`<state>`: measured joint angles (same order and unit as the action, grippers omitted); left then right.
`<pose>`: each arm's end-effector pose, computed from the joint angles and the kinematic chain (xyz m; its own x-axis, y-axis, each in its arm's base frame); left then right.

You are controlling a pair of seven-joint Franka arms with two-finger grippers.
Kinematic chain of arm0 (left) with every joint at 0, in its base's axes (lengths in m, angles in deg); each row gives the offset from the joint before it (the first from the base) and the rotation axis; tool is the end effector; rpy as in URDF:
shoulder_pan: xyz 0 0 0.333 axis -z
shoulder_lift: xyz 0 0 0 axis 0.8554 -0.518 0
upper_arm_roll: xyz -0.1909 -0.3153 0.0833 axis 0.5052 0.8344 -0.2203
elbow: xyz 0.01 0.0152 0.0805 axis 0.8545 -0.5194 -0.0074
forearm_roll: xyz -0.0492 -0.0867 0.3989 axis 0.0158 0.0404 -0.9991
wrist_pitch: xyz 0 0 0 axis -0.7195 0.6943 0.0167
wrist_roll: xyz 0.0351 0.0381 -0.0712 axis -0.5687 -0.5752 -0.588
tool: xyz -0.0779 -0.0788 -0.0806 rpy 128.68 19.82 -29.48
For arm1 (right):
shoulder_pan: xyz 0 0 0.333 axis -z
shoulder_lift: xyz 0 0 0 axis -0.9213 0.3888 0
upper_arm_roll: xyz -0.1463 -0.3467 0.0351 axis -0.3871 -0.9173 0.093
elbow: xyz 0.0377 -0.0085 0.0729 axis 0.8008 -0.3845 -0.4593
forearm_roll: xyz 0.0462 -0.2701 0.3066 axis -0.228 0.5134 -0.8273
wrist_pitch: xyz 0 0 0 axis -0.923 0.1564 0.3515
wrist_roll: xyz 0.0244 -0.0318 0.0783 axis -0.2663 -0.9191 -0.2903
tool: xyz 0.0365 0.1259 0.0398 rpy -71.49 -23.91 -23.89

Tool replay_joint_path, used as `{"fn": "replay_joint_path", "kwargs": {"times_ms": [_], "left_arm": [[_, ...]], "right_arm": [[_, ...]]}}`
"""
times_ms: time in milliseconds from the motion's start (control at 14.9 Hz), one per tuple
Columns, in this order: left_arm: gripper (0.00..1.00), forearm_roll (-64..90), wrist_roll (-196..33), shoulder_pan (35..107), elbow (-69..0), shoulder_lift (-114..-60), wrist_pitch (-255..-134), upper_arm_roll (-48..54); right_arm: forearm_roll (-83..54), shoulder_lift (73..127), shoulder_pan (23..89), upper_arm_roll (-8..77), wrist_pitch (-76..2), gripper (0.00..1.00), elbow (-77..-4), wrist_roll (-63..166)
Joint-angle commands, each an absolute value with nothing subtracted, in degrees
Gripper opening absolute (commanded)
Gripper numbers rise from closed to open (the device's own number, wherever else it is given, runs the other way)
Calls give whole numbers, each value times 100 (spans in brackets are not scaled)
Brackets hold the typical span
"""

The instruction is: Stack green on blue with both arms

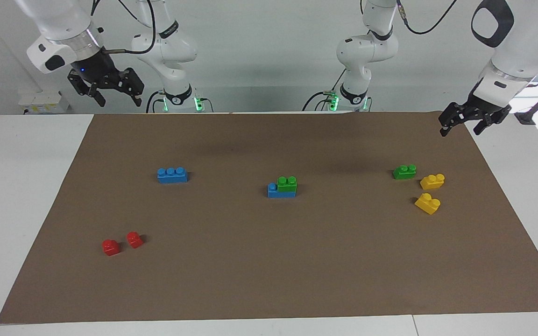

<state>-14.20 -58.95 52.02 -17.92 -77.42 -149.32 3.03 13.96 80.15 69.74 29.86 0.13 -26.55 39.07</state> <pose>0.5773 0.0369 0.6360 0.9973 -0.0734 -0.0006 -0.0734 -0.9970 -0.0261 0.5226 0.0047 0.6921 0.9938 -0.0732 -0.0833 -0.0758 -0.9967 -0.0279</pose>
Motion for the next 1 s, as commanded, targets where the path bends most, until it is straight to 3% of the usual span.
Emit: {"fn": "replay_joint_path", "kwargs": {"times_ms": [0,937], "left_arm": [[100,-1358,-5804,5274,-1693,-7780,-14812,246],[100,-1164,-5787,5476,-1746,-7763,-14821,264]], "right_arm": [[1698,7878,7037,3028,-211,100,-2868,4084],[1805,7851,7046,3028,-695,100,-3228,4058]]}}
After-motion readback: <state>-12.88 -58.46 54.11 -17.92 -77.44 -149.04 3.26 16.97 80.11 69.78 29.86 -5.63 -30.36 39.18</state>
